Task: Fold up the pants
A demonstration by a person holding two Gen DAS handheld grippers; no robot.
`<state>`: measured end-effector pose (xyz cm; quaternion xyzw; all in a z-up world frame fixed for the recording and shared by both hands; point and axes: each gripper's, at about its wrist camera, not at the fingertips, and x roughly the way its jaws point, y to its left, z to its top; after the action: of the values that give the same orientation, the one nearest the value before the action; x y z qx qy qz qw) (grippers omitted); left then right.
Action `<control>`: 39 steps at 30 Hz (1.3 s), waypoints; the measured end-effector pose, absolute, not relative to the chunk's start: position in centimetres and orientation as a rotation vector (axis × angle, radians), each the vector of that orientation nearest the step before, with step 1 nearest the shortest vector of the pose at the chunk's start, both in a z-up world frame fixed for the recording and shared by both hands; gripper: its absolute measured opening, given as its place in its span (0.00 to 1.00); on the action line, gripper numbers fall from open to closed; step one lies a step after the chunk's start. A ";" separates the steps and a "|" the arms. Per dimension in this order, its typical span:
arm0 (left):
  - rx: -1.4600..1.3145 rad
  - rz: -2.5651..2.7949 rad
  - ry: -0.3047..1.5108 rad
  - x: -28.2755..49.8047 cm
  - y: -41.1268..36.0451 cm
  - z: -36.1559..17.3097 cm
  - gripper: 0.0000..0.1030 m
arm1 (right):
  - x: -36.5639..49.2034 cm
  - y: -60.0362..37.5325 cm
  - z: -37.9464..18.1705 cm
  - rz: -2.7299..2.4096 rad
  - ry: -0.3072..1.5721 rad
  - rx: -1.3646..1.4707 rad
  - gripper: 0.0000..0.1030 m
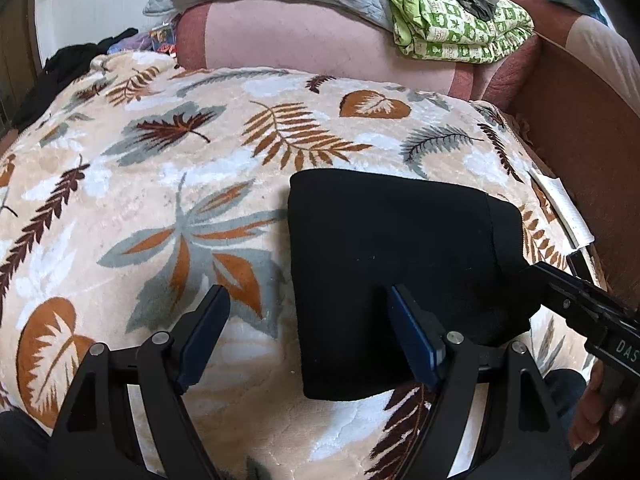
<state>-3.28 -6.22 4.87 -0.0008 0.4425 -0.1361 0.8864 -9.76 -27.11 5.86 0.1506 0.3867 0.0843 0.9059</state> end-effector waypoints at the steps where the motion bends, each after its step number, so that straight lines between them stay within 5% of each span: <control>1: -0.005 -0.285 0.921 -3.2 -6.1 4.8 0.78 | -9.7 -27.4 5.8 0.168 0.800 0.317 0.57; 39: -0.031 -0.332 0.955 -0.8 -6.8 3.6 0.83 | -7.8 -29.6 3.4 0.083 0.852 0.383 0.67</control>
<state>-0.80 -6.83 3.56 -0.0146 0.4572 -0.1591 0.8749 -7.85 -29.56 3.44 0.1844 0.4106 0.0402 0.8921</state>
